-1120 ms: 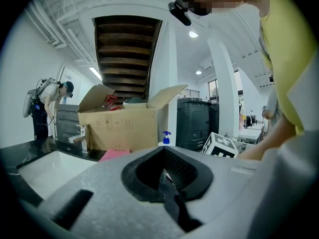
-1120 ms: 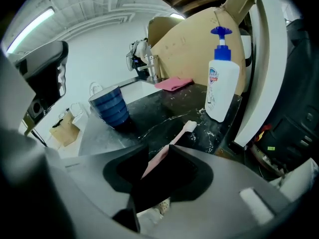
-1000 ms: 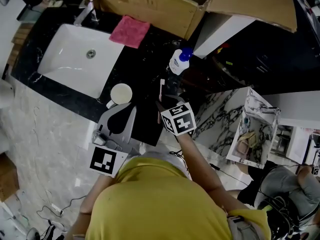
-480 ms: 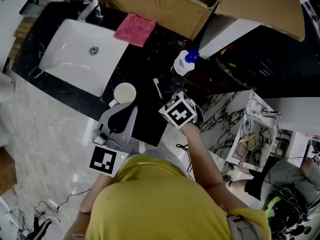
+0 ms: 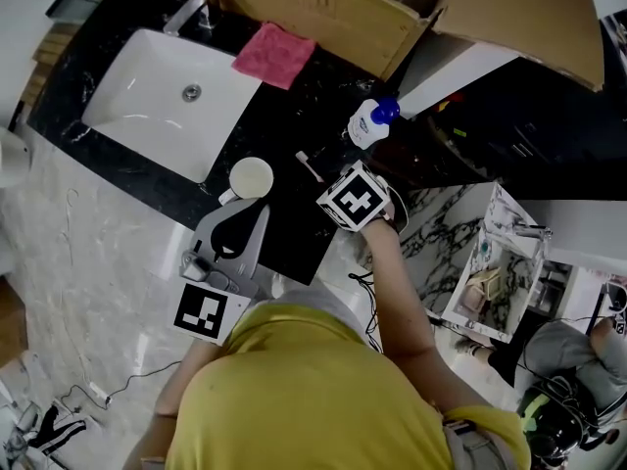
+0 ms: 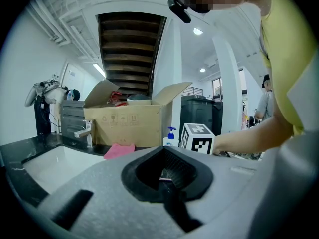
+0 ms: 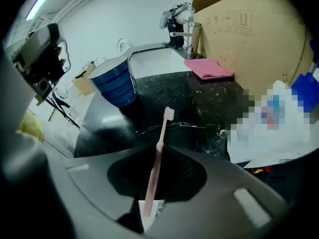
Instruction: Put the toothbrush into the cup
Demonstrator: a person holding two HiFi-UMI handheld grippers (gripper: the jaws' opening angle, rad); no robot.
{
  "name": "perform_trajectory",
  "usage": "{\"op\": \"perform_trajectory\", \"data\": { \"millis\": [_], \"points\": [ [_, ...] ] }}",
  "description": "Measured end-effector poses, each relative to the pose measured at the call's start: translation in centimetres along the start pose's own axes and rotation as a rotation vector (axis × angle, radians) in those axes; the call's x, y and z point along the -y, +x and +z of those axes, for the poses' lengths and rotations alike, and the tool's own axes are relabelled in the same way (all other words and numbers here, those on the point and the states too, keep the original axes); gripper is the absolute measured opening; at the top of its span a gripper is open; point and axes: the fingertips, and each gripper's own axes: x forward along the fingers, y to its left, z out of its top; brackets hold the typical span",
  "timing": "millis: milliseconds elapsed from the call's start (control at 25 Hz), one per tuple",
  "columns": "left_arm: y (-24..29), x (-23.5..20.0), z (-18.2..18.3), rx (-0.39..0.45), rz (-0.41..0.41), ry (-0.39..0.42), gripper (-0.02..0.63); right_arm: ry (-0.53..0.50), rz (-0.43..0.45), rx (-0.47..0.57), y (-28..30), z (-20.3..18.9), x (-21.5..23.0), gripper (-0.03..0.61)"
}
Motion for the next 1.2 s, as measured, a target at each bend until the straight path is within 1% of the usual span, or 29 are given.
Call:
{"op": "perform_trajectory", "data": {
  "millis": [80, 200, 280, 360, 600, 720, 840, 960, 1040, 1200],
  "points": [
    [-0.2, 0.1, 0.1, 0.003, 0.002, 0.001, 0.0, 0.01, -0.001, 0.008, 0.0, 0.0, 0.1, 0.06],
    [-0.4, 0.0, 0.2, 0.006, 0.005, 0.003, 0.0, 0.007, -0.027, 0.026, -0.2, 0.1, 0.3, 0.055],
    [-0.6, 0.0, 0.4, 0.011, 0.01, 0.002, 0.0, 0.011, -0.045, 0.062, -0.7, 0.4, 0.2, 0.055],
    [-0.7, -0.1, 0.5, 0.014, 0.015, 0.002, 0.0, 0.029, -0.067, 0.124, -1.7, 1.1, 0.3, 0.055],
    [-1.0, -0.1, 1.1, 0.033, 0.022, 0.005, 0.0, 0.1, -0.155, 0.384, -6.7, 4.0, 0.6, 0.055],
    [-1.2, -0.2, 1.6, 0.045, 0.027, 0.011, 0.0, 0.13, -0.202, 0.537, -9.7, 5.8, 0.4, 0.055],
    [-1.4, -0.5, 2.1, 0.059, 0.035, 0.013, 0.0, 0.168, -0.227, 0.701, -12.6, 7.5, 0.0, 0.055],
    [-1.8, -0.8, 2.5, 0.067, 0.043, 0.017, 0.0, 0.198, -0.226, 0.871, -15.0, 9.2, -0.7, 0.055],
    [-1.9, -1.0, 2.7, 0.071, 0.048, 0.024, 0.0, 0.221, -0.207, 0.971, -16.1, 10.1, -1.2, 0.055],
    [-2.3, -1.4, 2.9, 0.077, 0.058, 0.027, 0.0, 0.265, -0.168, 1.121, -17.4, 11.6, -2.2, 0.055]
  ]
}}
